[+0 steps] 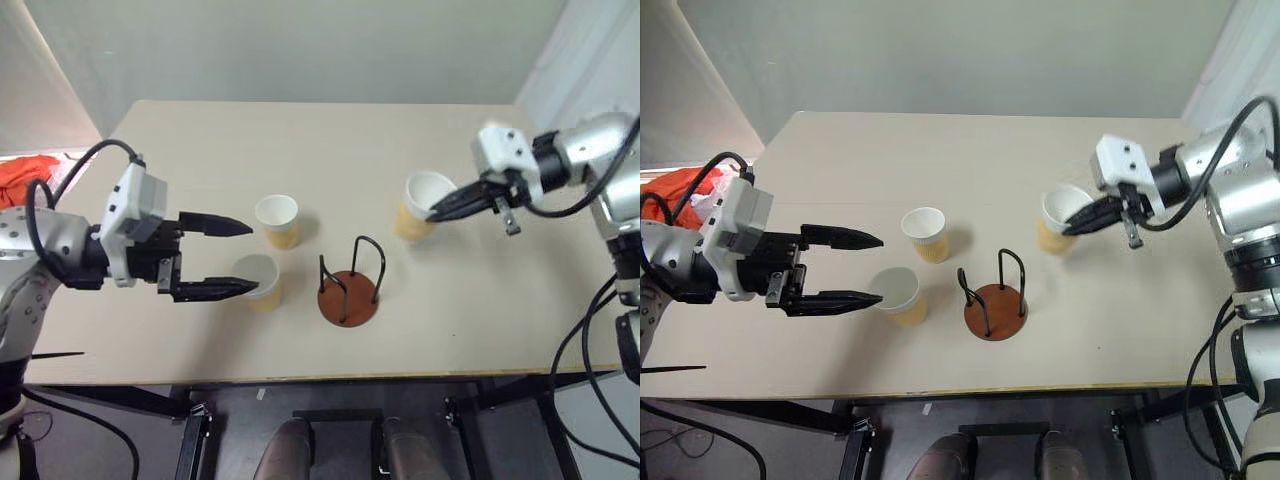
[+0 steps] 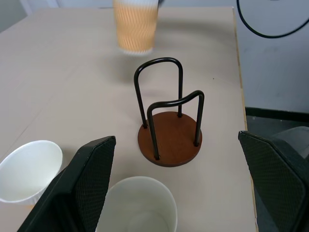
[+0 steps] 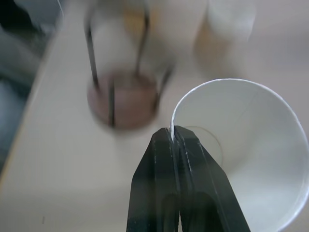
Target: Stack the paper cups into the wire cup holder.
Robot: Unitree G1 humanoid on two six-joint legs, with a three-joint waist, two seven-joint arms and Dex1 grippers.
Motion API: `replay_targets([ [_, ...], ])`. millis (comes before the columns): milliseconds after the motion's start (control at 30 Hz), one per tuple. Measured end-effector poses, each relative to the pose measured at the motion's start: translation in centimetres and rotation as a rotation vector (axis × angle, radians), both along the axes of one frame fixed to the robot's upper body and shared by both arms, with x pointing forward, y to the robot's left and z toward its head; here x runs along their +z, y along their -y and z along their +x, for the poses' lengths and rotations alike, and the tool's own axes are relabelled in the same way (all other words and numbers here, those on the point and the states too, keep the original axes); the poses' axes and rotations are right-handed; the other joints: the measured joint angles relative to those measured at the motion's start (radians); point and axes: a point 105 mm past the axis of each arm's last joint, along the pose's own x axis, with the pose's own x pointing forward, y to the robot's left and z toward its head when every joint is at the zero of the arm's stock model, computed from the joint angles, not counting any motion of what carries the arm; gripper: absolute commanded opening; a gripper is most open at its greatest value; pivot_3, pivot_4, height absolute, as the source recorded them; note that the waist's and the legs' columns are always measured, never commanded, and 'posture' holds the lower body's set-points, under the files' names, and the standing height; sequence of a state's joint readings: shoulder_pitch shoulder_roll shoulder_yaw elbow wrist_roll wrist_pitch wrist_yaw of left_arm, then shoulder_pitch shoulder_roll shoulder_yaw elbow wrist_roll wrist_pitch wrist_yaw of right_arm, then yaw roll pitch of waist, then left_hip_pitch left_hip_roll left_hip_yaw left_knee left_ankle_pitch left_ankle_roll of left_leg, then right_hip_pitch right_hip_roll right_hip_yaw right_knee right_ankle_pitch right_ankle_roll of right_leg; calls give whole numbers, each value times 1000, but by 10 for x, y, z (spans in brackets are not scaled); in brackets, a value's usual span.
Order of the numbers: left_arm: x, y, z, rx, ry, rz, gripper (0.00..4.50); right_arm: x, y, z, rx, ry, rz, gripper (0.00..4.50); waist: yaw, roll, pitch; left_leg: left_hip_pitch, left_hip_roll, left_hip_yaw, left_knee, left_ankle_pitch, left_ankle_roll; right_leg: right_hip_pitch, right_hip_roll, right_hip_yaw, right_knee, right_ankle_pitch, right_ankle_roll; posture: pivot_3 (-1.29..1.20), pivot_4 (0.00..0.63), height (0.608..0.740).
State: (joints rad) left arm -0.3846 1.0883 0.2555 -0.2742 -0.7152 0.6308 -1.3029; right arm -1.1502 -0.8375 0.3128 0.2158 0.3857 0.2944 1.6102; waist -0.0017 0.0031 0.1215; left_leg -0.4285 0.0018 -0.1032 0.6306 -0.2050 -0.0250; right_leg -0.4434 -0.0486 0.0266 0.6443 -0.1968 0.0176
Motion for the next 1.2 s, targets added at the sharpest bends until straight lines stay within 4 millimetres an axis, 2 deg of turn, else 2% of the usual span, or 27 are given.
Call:
replay_targets([
  [100,3,1,0,-3,12,1,4484,10,-33,-21,157,9,42,34,-2,0,0,0,2,-1,0,0,-1,0,2,0,0,-1,-2,0,150,740],
  [167,3,1,0,-3,13,1,4484,10,-41,-27,193,6,43,34,0,0,0,0,2,-1,0,0,-1,0,3,0,1,-3,-6,0,150,740],
  [300,3,1,1,1,14,1,4484,5,-47,-33,217,-15,38,34,8,-1,0,-1,1,-2,0,0,0,0,2,0,0,-4,-9,0,150,740],
  [567,-2,3,-2,2,6,5,4484,-16,-45,-32,209,-34,-10,34,6,-1,0,0,3,-2,0,-1,-2,0,4,-1,2,-4,-9,0,150,740],
  [667,-1,4,-3,-3,10,6,4484,-20,-44,-32,208,-17,-29,591,6,-1,0,1,4,-2,0,-1,-2,0,4,-1,2,-4,-9,0,150,740],
  [867,-2,0,-3,14,11,50,4484,-28,-43,-30,194,-20,-60,2561,6,-1,0,1,5,-1,0,-1,-2,0,5,-1,2,-3,-10,0,150,740],
  [1033,-9,-16,3,46,54,264,4484,-33,-44,-29,167,-36,-53,4311,6,-1,0,1,5,-1,0,-1,-3,0,6,0,2,-3,-10,0,150,740],
  [1067,-14,-16,4,34,47,289,4484,-34,-43,-28,155,-42,-44,4486,6,-1,0,1,5,-1,0,-1,-3,0,6,0,2,-3,-10,0,150,740],
  [1200,-26,-13,7,-30,22,360,4484,-28,-49,-19,89,-25,43,4486,6,-1,-1,1,5,-1,1,-1,-3,-1,6,0,2,-2,-11,0,150,740],
])
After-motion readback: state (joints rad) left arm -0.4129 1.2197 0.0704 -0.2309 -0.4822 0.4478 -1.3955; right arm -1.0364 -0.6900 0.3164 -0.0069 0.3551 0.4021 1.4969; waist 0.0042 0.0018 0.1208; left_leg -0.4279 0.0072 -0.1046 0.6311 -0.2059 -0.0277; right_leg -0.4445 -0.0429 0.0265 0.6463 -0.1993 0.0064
